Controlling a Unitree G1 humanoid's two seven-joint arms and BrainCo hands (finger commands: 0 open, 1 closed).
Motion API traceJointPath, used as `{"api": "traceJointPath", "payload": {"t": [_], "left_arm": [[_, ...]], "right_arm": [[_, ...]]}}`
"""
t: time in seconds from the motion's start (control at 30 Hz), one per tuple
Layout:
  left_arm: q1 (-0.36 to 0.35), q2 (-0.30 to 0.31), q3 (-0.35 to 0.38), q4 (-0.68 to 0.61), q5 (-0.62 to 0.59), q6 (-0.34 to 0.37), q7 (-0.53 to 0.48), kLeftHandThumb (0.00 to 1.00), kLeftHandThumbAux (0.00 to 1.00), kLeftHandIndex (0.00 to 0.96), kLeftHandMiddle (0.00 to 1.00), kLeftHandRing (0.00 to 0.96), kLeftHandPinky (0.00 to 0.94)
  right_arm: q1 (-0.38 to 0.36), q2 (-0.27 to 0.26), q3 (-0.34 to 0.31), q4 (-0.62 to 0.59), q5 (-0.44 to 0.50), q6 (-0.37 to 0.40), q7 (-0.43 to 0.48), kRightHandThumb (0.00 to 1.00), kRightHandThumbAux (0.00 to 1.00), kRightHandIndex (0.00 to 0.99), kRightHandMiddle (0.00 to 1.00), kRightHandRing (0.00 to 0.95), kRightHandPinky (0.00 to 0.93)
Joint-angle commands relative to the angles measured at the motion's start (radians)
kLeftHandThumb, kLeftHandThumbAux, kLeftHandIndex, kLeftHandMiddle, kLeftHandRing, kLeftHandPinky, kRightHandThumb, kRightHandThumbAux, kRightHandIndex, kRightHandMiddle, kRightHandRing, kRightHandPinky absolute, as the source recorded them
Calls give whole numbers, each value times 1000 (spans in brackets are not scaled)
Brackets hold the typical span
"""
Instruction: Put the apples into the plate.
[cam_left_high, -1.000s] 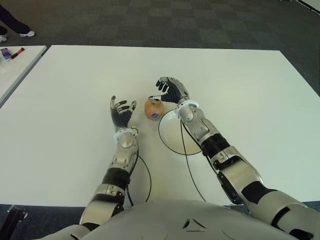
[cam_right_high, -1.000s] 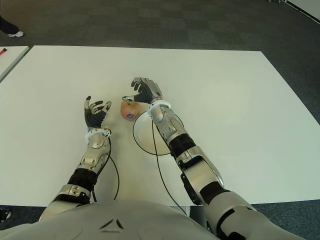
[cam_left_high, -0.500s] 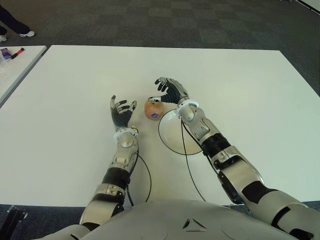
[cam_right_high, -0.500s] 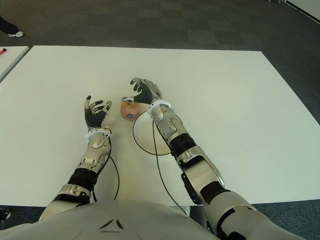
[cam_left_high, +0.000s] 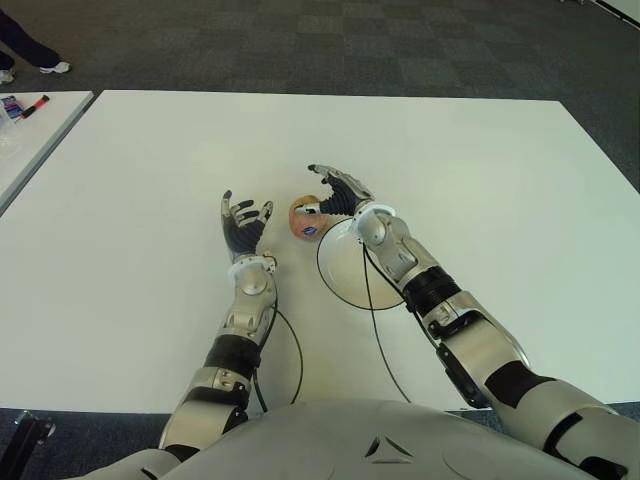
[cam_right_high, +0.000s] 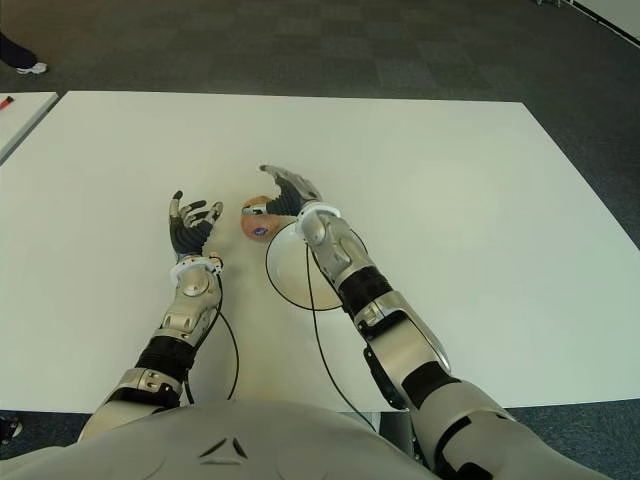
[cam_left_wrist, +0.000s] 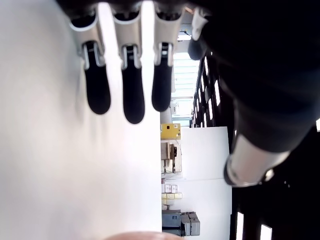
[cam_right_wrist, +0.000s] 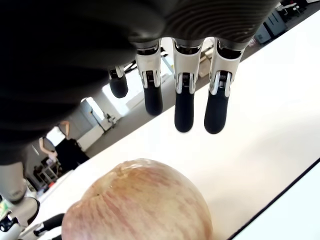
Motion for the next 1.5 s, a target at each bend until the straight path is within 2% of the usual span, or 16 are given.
{"api": "traceJointPath", "payload": {"t": [0.03,0.33,1.0,1.5], "left_arm": [[5,-114,-4,-5,5,11,8,159,738,94,316,388,418],[12,-115,-9,-11,15,19,10,155,739,94,313,380,413],[35,-127,-23,-72,32,43,35,167,754,101,332,402,424],[57,-132,-42,-132,57,76,50,168,746,107,367,435,446]], "right_arm": [[-6,-10,22,37,-22,4,10,461,466,1,44,122,218],[-10,-25,43,69,-24,-25,24,456,444,0,2,78,196],[-18,-31,74,154,-37,-63,9,454,410,0,0,43,157],[-20,-33,95,184,-47,-56,29,478,378,0,0,50,181]]}}
